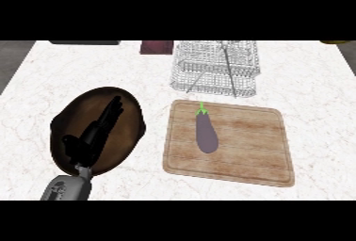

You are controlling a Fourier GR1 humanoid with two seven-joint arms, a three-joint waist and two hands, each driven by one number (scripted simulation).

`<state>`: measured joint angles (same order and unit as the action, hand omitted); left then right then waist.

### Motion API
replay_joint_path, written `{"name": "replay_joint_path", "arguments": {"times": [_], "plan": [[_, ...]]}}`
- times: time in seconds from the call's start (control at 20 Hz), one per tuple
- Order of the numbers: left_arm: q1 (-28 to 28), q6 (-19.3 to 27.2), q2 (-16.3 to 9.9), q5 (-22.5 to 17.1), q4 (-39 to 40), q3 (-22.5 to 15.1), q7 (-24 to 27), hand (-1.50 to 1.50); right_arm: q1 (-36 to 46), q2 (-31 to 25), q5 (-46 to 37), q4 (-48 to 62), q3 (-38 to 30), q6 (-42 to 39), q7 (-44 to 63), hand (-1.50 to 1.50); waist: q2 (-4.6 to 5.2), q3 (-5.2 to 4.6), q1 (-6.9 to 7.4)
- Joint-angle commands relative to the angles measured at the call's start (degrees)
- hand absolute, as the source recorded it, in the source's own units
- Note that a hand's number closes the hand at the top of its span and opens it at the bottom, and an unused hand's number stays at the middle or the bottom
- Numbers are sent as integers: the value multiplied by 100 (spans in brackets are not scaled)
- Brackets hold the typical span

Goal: Pick the squash from the cutting board and place it in the tiered basket

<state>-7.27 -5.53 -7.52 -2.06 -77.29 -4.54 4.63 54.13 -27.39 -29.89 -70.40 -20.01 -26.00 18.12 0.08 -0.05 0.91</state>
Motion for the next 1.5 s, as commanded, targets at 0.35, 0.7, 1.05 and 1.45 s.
{"name": "replay_joint_path", "arguments": {"times": [0.35, 0.7, 1.05, 1.45], "plan": [[49, -26, 84, 149, -82, -115, 95, 0, 2039, 654, -562, 2468, 534, 977, 355, 150, 46, 1, 148], [-222, -389, -153, -88, 176, 165, 159, 0, 2725, 1135, -772, 3781, 624, 1599, 99, 150, 84, -2, 196], [-310, 87, 290, 200, -269, -190, -449, 0, 3054, 1293, -756, 4721, 502, 1898, -334, 150, 86, 4, 218], [-269, -45, 189, 139, 31, -5, -147, 0, 3440, 1713, -284, 5291, -8, 2221, -170, 150, 102, -1, 228]]}}
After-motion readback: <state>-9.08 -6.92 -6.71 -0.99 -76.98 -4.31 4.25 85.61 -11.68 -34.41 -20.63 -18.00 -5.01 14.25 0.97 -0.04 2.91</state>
